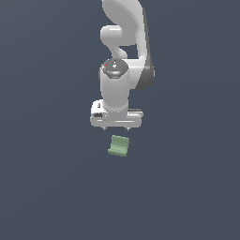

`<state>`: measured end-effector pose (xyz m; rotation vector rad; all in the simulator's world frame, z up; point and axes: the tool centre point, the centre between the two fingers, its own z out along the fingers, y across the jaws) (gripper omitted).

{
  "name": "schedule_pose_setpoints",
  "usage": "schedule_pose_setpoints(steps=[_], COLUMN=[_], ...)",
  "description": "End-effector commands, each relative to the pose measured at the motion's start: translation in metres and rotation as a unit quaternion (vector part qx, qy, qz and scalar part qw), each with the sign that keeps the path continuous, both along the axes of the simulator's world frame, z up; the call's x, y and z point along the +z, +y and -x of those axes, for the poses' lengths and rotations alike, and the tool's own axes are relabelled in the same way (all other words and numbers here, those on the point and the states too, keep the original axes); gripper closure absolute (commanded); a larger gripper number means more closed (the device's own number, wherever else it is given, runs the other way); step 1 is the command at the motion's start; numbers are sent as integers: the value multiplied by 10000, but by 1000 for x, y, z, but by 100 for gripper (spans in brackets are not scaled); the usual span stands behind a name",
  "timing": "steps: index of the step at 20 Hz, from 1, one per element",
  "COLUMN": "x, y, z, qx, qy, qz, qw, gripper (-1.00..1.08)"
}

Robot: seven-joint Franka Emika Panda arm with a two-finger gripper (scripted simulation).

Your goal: Pick up the object and move it to a goal position.

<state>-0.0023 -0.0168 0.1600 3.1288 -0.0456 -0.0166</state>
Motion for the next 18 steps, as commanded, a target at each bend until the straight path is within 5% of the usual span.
schedule_pose_setpoints(steps=[1,18], x=[0,-5], y=[0,12], z=[0,-3], qx=[0,438], qy=[0,114], qz=[0,73], qw=[10000,9989], gripper=[-60,-60])
